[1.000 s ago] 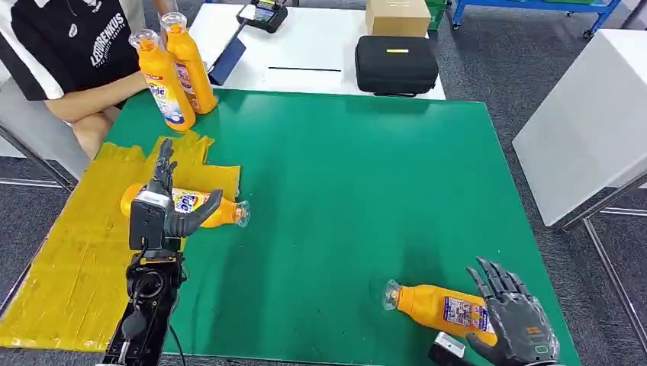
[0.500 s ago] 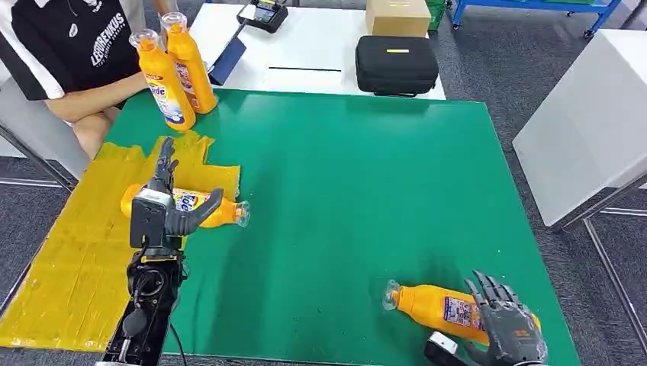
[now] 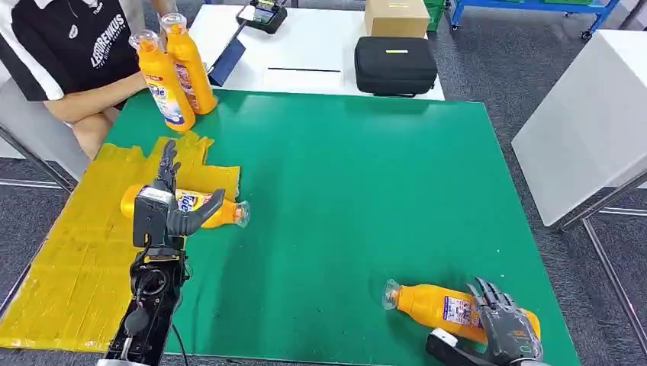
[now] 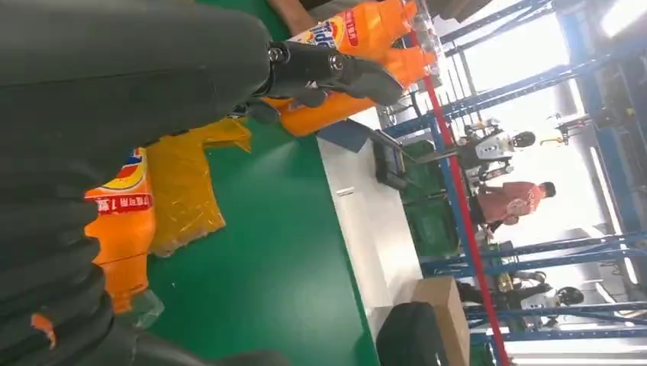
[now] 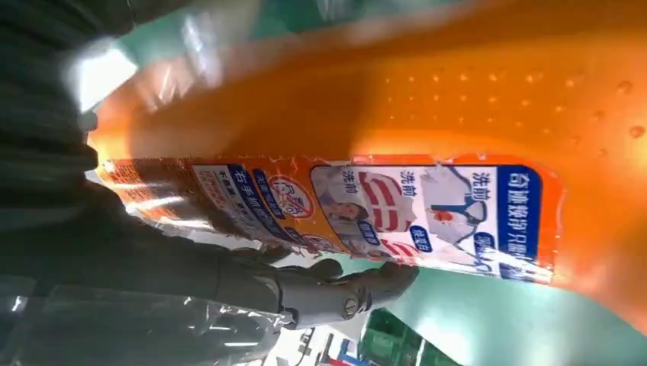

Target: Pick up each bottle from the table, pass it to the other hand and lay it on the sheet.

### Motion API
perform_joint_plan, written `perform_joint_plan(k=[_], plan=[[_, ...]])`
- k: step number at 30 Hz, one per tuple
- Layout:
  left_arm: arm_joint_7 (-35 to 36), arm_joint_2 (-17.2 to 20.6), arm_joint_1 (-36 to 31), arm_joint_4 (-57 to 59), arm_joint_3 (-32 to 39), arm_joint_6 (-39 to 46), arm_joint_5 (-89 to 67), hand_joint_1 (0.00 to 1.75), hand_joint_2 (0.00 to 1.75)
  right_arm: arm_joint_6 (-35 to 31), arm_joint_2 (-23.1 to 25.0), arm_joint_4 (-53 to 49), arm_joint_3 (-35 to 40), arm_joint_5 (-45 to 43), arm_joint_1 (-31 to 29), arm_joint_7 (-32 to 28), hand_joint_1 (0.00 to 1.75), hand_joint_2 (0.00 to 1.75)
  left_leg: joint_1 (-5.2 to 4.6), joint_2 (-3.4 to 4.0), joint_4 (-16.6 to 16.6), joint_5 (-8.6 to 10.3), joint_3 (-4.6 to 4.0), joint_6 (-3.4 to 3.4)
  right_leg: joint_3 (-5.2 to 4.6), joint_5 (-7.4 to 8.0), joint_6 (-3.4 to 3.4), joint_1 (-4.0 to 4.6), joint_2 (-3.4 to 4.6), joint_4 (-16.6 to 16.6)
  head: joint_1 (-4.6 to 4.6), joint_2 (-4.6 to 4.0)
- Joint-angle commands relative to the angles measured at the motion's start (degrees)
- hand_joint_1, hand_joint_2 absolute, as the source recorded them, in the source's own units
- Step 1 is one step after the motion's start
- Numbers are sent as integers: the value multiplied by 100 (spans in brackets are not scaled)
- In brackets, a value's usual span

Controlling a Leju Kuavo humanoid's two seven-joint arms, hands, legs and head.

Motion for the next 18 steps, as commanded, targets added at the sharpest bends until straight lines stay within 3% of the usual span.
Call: perform_joint_plan(k=[1, 10, 12, 16, 18], plan=[[45, 165, -387, 597, -105, -26, 93, 0, 175, 315, -192, 900, -83, -59, -82, 22, 173, 175, 5, -9, -8, -13, 51, -14, 57, -16, -14, 8, -22, -11, 0, 0], [37, 168, -437, 692, -115, -43, 141, 0, 175, 11, -180, 869, -112, -253, -169, -12, 175, 175, 0, 11, -9, -21, 75, -4, 32, -19, -25, 6, -8, -21, 7, 0], [30, 176, -405, 686, -112, -47, 156, 0, 175, -242, -67, 727, -82, -320, -205, -50, 175, 175, -2, 14, -20, -19, 79, -2, 88, -14, -22, 5, -5, -31, 7, 0], [5, 198, -276, 585, -94, -20, 172, 0, 175, -635, 29, 633, 33, -395, -401, -72, 175, 175, -2, 24, -12, -32, 107, -4, 109, -23, -21, 6, -1, -18, 7, 0], [-4, 208, -178, 477, -76, -15, 180, 0, 175, -1187, 58, 724, 110, -570, -628, -140, 175, 175, -2, 35, -8, -22, 81, 5, 85, -6, -11, 4, 15, -18, 7, 0]])
